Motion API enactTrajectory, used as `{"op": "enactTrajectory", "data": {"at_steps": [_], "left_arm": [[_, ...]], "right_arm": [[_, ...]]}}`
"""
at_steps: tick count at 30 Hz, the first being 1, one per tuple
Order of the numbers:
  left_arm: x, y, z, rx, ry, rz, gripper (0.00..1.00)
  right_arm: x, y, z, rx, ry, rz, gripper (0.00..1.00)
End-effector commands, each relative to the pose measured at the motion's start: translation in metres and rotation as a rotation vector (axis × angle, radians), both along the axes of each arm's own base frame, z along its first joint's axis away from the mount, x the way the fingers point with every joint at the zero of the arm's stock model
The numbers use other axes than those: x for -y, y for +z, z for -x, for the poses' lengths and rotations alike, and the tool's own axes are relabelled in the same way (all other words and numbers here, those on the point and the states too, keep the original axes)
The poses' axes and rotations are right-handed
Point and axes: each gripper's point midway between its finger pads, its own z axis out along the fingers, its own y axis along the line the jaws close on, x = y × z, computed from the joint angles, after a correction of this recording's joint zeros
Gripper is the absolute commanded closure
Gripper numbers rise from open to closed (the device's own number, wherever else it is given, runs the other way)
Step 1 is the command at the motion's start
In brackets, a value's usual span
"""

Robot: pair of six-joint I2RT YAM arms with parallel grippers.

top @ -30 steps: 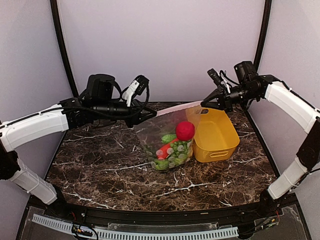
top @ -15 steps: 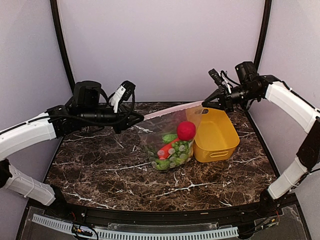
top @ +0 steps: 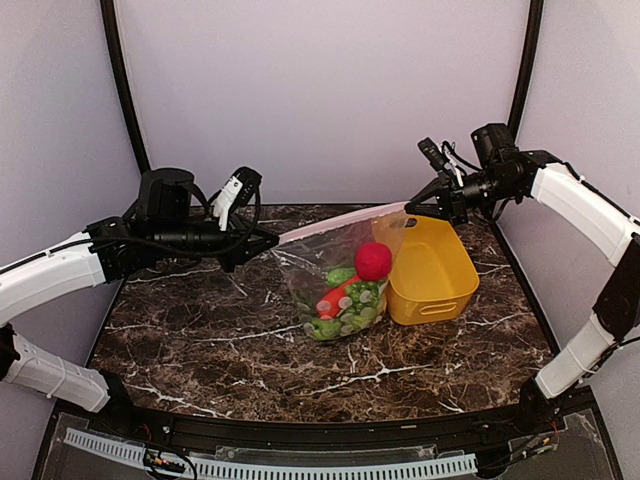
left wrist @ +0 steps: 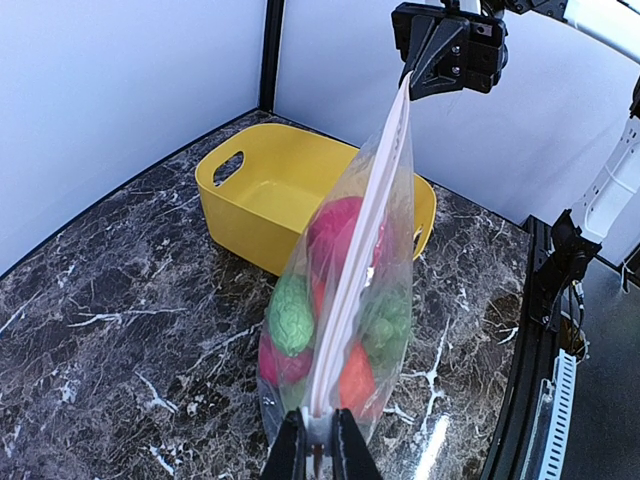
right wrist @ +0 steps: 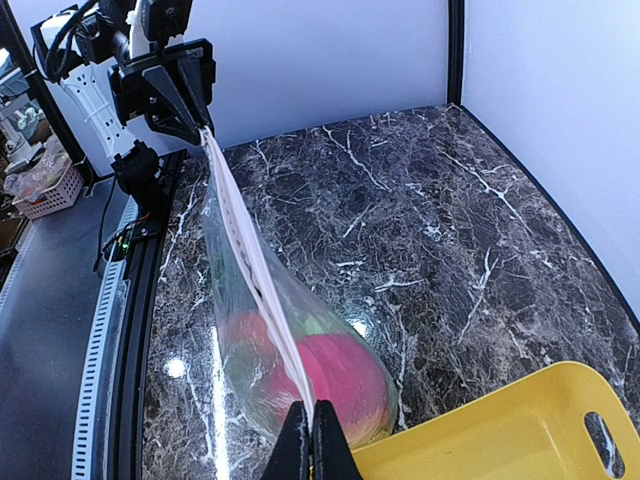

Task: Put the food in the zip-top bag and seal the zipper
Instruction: Unzip the zipper of the food storage bag.

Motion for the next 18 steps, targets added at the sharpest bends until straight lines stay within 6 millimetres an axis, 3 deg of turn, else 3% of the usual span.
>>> {"op": "enactTrajectory", "data": {"at_steps": [1,18], "left_arm": [[-0.0184,-0.0199,-0.0005,-0.049,0.052,-0.06,0.99],[-0.0255,-0.0186,-0.0012,-0.041,0.073,-0.057,0.99]], "right_arm": [[0.0162,0.0066,-0.0146,0.046,-0.076,0.015,1.0],[0.0155,0.005,-0.015,0.039,-0.072,0.012,1.0]]}}
